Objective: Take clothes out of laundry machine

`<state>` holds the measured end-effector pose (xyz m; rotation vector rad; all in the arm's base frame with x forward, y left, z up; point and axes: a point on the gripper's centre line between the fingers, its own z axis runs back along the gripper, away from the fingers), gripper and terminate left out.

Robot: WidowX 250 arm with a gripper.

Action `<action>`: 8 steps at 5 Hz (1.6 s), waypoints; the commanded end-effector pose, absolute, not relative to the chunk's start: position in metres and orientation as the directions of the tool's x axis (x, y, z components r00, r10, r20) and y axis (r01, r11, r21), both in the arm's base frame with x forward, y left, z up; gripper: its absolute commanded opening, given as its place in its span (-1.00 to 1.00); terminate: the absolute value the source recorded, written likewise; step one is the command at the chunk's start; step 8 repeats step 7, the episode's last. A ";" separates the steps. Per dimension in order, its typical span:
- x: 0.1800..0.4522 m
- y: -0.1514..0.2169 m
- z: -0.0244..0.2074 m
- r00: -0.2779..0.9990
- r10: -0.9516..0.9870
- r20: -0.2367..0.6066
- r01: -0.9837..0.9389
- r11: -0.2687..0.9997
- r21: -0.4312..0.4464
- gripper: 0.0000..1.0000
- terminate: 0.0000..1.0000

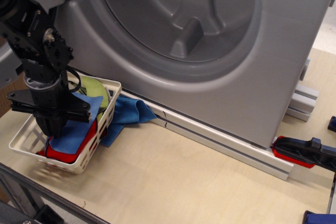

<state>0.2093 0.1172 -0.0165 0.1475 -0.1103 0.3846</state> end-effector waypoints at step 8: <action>0.247 0.120 0.090 0.899 0.437 0.021 -0.435 0.888 0.148 1.00 1.00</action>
